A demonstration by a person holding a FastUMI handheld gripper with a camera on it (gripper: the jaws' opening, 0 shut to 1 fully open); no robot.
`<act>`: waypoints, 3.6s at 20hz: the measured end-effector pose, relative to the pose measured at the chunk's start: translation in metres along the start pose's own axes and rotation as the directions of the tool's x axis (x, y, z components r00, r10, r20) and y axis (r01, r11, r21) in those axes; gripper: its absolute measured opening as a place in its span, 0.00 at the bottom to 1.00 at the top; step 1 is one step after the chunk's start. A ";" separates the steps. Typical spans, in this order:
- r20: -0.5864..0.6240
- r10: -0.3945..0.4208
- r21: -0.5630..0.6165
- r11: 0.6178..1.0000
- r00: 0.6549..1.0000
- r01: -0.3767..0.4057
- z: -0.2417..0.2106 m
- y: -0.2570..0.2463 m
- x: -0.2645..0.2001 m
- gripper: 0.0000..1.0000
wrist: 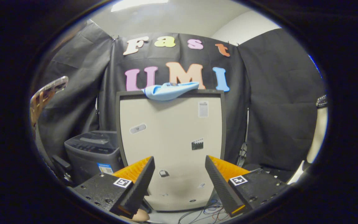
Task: Put the clothes into the washing machine and then close the washing machine lid.
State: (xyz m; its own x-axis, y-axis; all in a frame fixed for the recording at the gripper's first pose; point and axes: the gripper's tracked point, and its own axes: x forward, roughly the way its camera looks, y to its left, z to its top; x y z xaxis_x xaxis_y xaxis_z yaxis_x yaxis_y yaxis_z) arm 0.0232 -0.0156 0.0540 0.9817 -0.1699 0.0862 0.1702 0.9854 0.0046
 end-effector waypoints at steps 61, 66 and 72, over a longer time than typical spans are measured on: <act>-0.358 0.052 -0.010 0.998 0.932 -0.060 0.110 0.069 0.295 0.84; -0.363 0.058 0.004 0.998 0.930 -0.061 0.108 0.079 0.294 0.41; -0.326 0.064 0.080 0.996 0.943 -0.040 0.110 0.096 0.288 0.17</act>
State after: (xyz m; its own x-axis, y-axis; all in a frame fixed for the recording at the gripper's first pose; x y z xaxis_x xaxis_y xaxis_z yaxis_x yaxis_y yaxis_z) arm 0.3132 0.0312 0.1889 0.9647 -0.1005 -0.2434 0.1234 0.9891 0.0807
